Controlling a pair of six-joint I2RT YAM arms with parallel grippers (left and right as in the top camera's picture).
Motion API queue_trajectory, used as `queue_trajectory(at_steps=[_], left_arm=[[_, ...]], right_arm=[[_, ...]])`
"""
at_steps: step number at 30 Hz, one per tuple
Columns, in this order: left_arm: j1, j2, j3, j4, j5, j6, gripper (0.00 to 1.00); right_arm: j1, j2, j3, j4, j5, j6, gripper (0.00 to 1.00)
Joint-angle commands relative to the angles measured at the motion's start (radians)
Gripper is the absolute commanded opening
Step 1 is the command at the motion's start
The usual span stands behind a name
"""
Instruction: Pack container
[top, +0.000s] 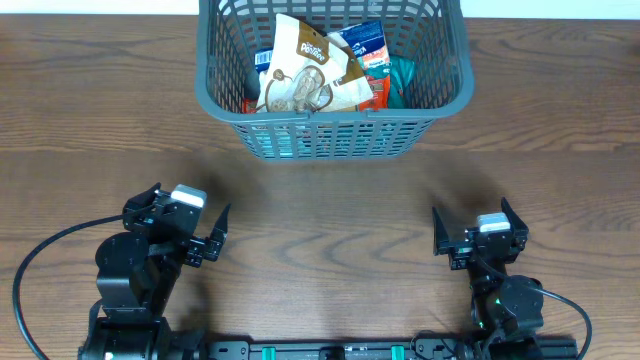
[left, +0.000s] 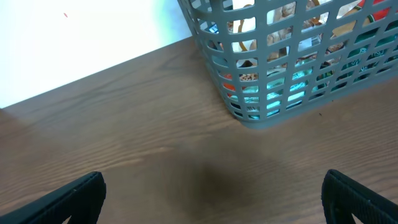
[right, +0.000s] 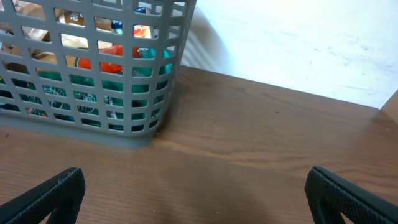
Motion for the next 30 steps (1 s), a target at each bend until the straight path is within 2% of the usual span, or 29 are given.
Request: queue_trajectory(at_steps=[1,5,10,15,19,23,26,30], left_arm=[[-0.004,-0.005,-0.001,0.002,0.013,0.006,0.99],[-0.004,-0.017,-0.001,-0.018,0.014,0.004,0.99],[-0.027,-0.135,-0.007,-0.178,0.016,-0.129,0.99],[-0.048,-0.256,-0.08,-0.178,0.032,-0.141,0.99],[-0.048,-0.337,-0.206,-0.037,0.032,-0.138,0.99],[-0.048,-0.37,-0.338,0.192,0.027,-0.138,0.99],[-0.048,-0.37,-0.406,0.335,-0.017,-0.138,0.99],[-0.048,-0.37,-0.463,0.431,-0.133,-0.142,0.99]], right_arm=[[0.001,-0.006,-0.005,0.002,0.007,-0.015,0.99],[0.001,-0.006,-0.005,0.002,0.007,-0.015,0.99],[0.001,-0.006,-0.005,0.002,0.007,-0.015,0.99],[0.001,-0.006,-0.005,0.002,0.007,-0.015,0.99],[0.001,-0.006,-0.005,0.002,0.007,-0.015,0.99],[0.001,-0.006,-0.005,0.002,0.007,-0.015,0.99],[0.001,-0.006,-0.005,0.002,0.007,-0.015,0.99],[0.001,-0.006,-0.005,0.002,0.007,-0.015,0.99]])
